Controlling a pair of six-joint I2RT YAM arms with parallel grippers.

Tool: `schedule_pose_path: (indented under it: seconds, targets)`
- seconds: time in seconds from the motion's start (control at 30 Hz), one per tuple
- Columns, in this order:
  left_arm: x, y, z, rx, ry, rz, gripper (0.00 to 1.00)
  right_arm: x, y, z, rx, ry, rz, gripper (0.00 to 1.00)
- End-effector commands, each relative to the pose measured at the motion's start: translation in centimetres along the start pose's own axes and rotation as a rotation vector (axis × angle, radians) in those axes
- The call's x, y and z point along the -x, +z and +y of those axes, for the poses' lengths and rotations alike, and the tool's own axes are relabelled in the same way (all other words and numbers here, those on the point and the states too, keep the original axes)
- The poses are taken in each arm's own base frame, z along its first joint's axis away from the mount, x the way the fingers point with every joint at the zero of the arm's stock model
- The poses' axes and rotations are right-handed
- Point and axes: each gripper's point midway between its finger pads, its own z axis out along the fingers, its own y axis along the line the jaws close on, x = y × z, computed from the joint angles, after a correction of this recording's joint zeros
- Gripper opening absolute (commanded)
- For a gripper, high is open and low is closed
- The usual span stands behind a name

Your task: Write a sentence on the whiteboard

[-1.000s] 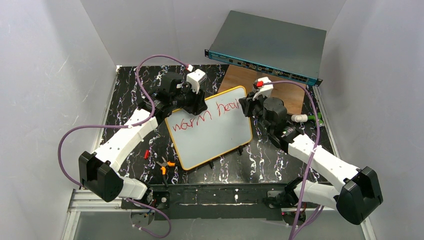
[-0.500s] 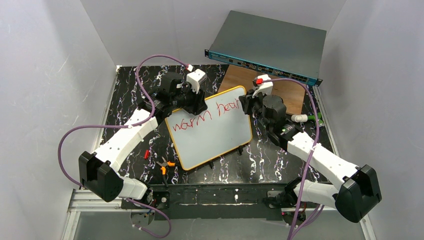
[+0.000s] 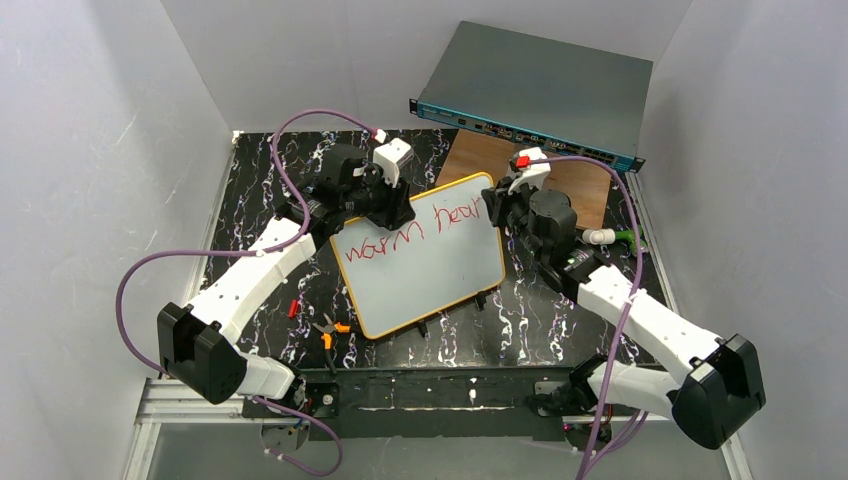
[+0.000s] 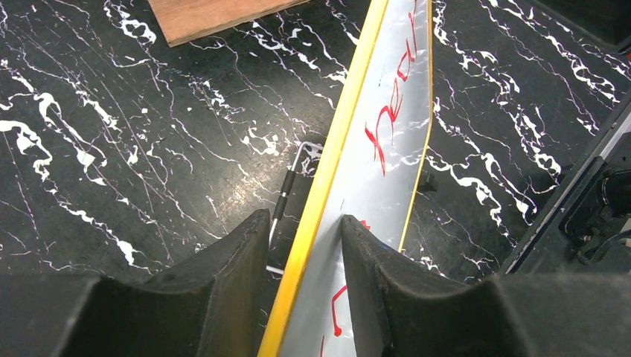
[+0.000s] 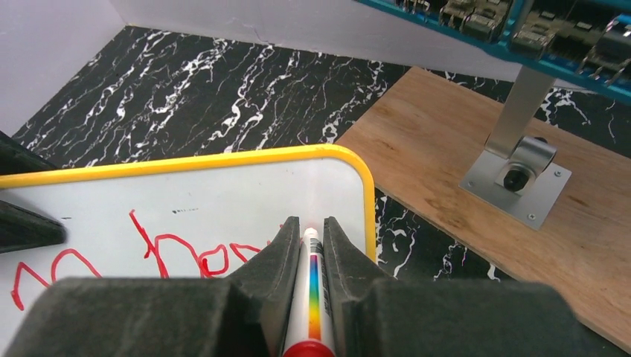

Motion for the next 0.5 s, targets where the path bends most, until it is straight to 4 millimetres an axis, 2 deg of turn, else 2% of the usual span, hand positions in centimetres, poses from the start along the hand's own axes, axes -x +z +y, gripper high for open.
schedule_pose_path:
  seconds: [0.0, 0.17, 0.47]
  targets:
    - [3.5, -1.7, -0.9, -0.019, 0.048, -0.110, 0.00, 5.0, -1.2, 0.2, 0.012, 0.005, -0.129, 0.01]
    - [3.3, -1.7, -0.9, -0.023, 0.044, -0.106, 0.00, 6.2, -2.1, 0.3, 0.017, 0.014, -0.156, 0.01]
    - [3.1, -1.7, -1.0, -0.024, 0.041, -0.102, 0.00, 4.0, -2.5, -1.0, -0.037, 0.031, -0.124, 0.01]
